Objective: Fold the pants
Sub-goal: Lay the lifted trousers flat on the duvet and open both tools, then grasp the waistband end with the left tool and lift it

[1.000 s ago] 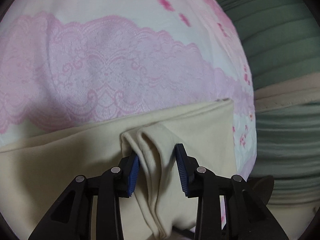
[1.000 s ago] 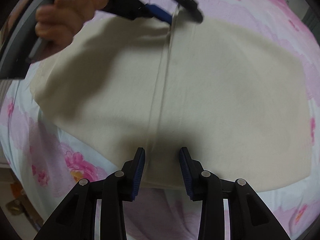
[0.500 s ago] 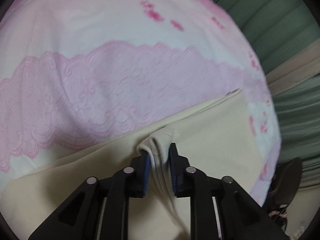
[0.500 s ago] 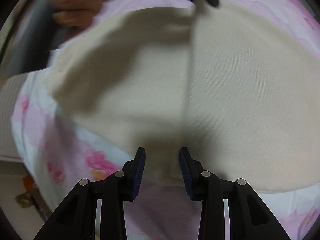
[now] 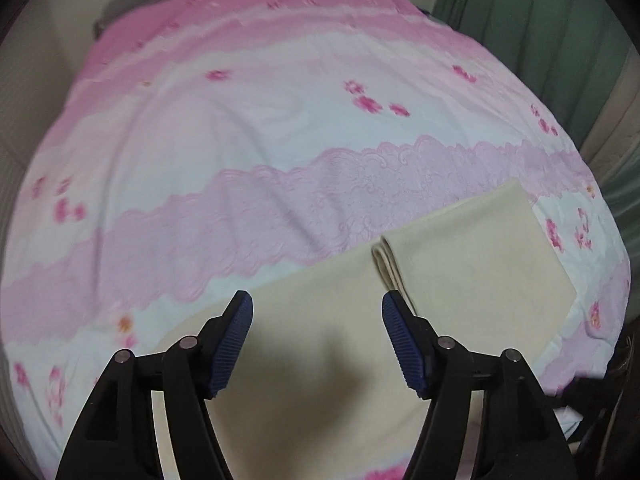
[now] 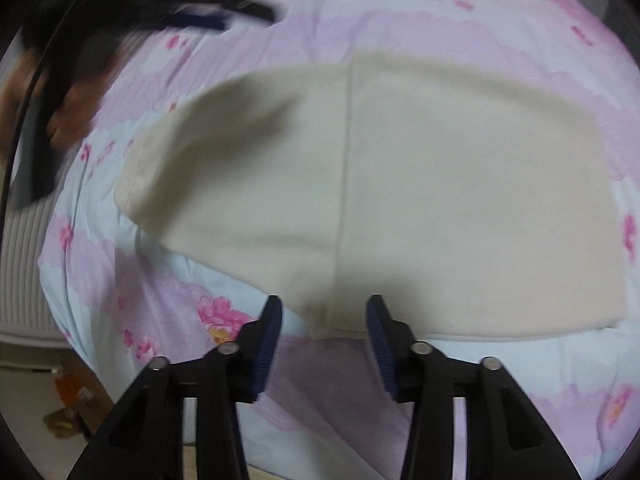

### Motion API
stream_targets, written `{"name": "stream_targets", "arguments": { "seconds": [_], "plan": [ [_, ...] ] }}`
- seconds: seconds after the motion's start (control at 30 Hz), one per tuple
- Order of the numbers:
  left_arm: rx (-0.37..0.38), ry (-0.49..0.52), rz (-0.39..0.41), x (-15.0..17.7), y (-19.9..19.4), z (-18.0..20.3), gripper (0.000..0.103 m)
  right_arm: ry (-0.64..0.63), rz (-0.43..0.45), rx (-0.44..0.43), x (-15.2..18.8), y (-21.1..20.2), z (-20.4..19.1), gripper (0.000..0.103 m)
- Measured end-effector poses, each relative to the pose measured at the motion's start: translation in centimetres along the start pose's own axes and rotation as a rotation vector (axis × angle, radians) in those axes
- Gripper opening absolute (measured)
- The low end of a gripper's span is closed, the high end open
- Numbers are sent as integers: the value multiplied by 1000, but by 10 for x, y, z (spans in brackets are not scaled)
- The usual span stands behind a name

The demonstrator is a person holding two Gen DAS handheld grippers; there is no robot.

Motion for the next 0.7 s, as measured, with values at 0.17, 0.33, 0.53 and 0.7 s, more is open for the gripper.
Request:
{"name": "stream_targets", "arguments": {
  "seconds": [0.17,0.33,0.53,0.7],
  "plan": [
    [-41,-90,17,43,-45,14,72,-49,67,52,-7,-41,16,55],
    [-35,-267,42,106,-77,32,79,-89,131,19,-6,-79,18,64],
    [-78,-472,106,163,-97,19,83,-114,175,-6,3,-99,2,65],
    [-25,-625,176,203,-100,-23,85,-110,173,3,7,-98,-16,65]
  ]
}}
Point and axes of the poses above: each gripper's, at about its wrist camera, not at the fingertips, and y roughly the way its jaws point, z to its right, x to its underside, the point moved 10 cm from there along y, roughly the way its jaws point, and after that the axes turned 8 degrees about x, right-handed, at the moved point
